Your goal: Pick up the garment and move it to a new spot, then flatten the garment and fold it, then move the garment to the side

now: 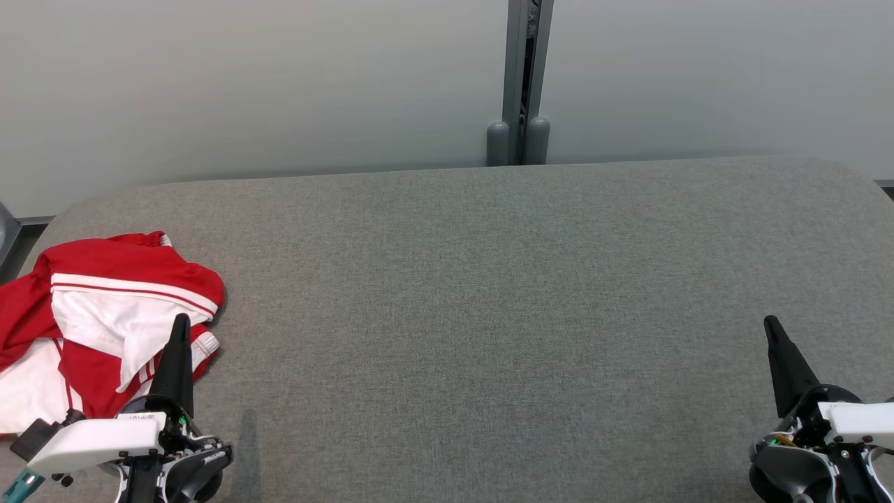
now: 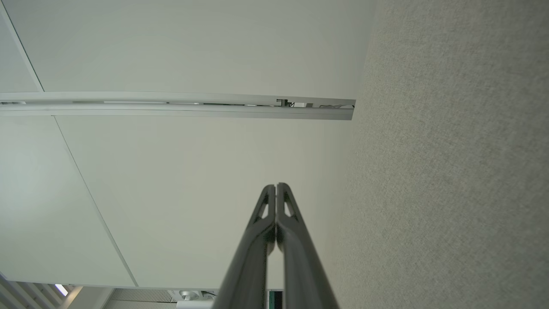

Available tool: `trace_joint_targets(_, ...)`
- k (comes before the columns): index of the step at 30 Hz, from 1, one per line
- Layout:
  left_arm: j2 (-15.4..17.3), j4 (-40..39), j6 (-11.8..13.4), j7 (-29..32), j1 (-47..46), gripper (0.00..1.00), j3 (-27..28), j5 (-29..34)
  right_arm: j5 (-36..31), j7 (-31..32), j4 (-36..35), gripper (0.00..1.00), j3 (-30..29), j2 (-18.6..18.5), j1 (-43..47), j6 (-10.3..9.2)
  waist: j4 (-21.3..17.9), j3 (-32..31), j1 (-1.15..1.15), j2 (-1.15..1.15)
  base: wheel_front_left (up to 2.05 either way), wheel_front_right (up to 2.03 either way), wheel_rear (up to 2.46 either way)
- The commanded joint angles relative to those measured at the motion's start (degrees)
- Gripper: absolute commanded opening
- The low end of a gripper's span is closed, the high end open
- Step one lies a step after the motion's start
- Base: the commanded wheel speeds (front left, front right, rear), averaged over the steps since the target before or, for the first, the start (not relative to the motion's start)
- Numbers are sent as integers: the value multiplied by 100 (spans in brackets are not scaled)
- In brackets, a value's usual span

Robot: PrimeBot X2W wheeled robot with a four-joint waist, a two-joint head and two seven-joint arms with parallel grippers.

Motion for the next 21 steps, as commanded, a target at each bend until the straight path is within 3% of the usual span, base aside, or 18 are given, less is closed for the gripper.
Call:
trace_joint_targets(1, 28, -5, -25, -1, -74, 0, 7, 18, -20, -7, 13, 0, 5, -42, -32, 3, 0, 0, 0, 0, 0, 0, 0)
trace_joint_targets(21, 28, -5, -25, -1, -74, 0, 7, 18, -20, -7, 13, 0, 5, -42, -32, 4, 0, 0, 0, 0, 0, 0, 0)
